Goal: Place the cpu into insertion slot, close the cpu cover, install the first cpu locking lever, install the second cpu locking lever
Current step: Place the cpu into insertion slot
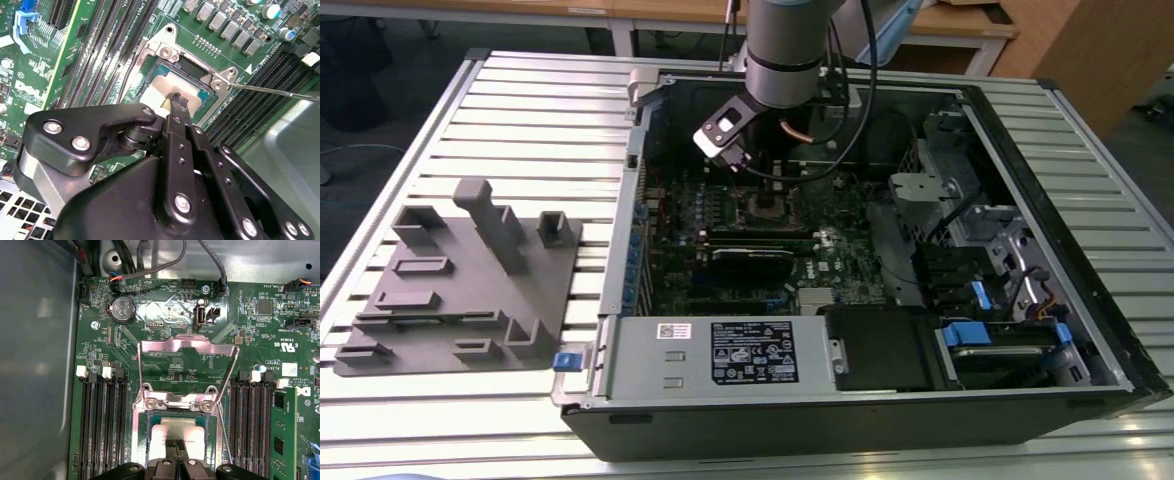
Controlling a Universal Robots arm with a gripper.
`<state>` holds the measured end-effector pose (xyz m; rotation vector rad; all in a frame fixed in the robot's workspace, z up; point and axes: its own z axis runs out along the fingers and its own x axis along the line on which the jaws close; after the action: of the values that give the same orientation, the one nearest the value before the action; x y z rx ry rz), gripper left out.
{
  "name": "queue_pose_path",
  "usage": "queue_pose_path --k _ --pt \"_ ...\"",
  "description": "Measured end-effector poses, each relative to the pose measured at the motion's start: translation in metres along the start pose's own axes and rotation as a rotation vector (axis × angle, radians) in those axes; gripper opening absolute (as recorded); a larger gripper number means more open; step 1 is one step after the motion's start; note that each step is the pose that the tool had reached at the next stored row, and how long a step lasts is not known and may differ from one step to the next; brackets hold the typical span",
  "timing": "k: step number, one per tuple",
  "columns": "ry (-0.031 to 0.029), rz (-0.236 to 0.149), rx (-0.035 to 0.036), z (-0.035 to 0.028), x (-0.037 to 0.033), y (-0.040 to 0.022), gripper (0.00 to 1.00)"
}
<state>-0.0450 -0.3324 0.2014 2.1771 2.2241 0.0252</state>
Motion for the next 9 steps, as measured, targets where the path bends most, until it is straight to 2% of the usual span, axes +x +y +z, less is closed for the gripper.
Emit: queue_pose_path --k 6,9 --pt "-0.0012 0.0 0.0008 0.0027 -0.0002 -0.0002 0.11" --pt "0.0 0.0 -0.0001 0.0034 0.0 -0.0001 0.11"
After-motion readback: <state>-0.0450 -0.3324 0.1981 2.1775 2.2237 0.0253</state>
